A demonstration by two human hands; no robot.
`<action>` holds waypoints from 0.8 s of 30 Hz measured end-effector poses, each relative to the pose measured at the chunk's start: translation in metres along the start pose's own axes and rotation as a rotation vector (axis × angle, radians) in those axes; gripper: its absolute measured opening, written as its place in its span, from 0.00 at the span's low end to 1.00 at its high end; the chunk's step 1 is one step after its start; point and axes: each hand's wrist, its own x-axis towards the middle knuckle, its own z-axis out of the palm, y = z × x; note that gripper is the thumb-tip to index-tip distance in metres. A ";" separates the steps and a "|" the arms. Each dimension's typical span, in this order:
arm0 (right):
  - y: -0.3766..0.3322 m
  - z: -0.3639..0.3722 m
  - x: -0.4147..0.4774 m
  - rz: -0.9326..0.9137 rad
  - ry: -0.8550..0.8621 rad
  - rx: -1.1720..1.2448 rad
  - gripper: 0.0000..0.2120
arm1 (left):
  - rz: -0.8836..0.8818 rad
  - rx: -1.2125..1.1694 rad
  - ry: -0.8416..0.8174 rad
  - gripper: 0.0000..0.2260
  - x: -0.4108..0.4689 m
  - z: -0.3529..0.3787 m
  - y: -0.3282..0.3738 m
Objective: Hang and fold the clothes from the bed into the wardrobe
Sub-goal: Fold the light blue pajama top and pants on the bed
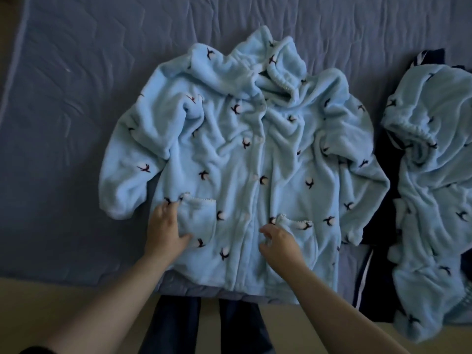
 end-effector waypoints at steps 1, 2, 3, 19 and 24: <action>0.000 0.007 -0.002 -0.015 -0.018 0.003 0.18 | -0.061 -0.033 0.022 0.41 -0.002 0.004 -0.002; 0.001 0.015 -0.004 -0.038 -0.032 0.004 0.18 | -0.126 -0.078 0.034 0.44 -0.004 0.008 -0.005; 0.000 0.024 -0.007 -0.071 -0.045 -0.004 0.19 | -0.187 -0.137 0.040 0.45 -0.005 0.011 -0.009; -0.038 0.118 -0.019 -0.250 -0.133 -0.356 0.54 | -0.346 -0.860 -0.193 0.07 -0.041 -0.002 -0.054; -0.050 0.127 -0.024 -0.255 -0.084 -0.507 0.48 | -0.428 -1.040 -0.313 0.11 -0.055 -0.015 -0.064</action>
